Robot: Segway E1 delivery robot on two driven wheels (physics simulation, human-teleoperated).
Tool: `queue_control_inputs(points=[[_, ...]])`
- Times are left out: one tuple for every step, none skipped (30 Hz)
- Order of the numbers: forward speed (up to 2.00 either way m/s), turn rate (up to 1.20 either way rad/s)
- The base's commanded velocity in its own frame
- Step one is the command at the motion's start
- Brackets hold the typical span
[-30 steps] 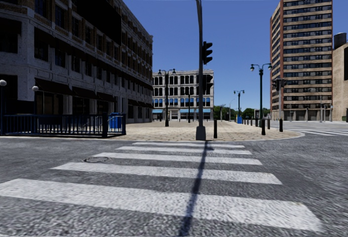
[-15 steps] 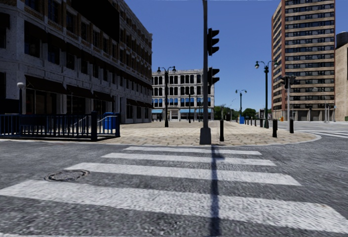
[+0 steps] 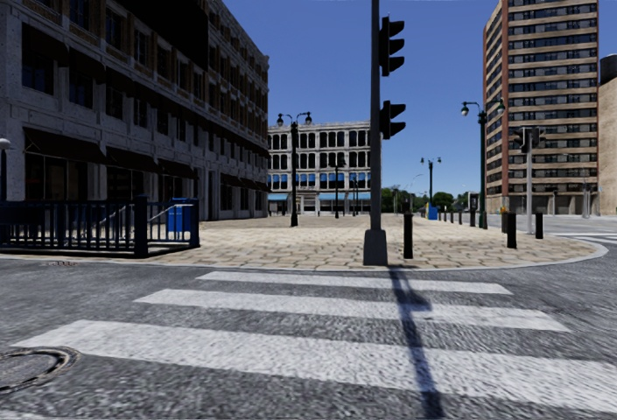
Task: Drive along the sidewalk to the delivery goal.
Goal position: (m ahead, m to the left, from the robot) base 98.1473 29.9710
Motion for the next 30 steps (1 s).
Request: queue_control_inputs(points=[[2.0, 0.0], [2.0, 0.0], [2.0, 0.0], [2.0, 0.0], [2.0, 0.0], [2.0, 0.0], [2.0, 0.0], [2.0, 0.0], [2.0, 0.0], [2.0, 0.0], [2.0, 0.0], [2.0, 0.0], [2.0, 0.0], [2.0, 0.0], [2.0, 0.0], [2.0, 0.0], [2.0, 0.0], [2.0, 0.0], [2.0, 0.0], [2.0, 0.0], [2.0, 0.0], [2.0, 0.0], [2.0, 0.0], [2.0, 0.0], [2.0, 0.0], [2.0, 0.0], [2.0, 0.0], [2.0, 0.0], [2.0, 0.0], [2.0, 0.0]])
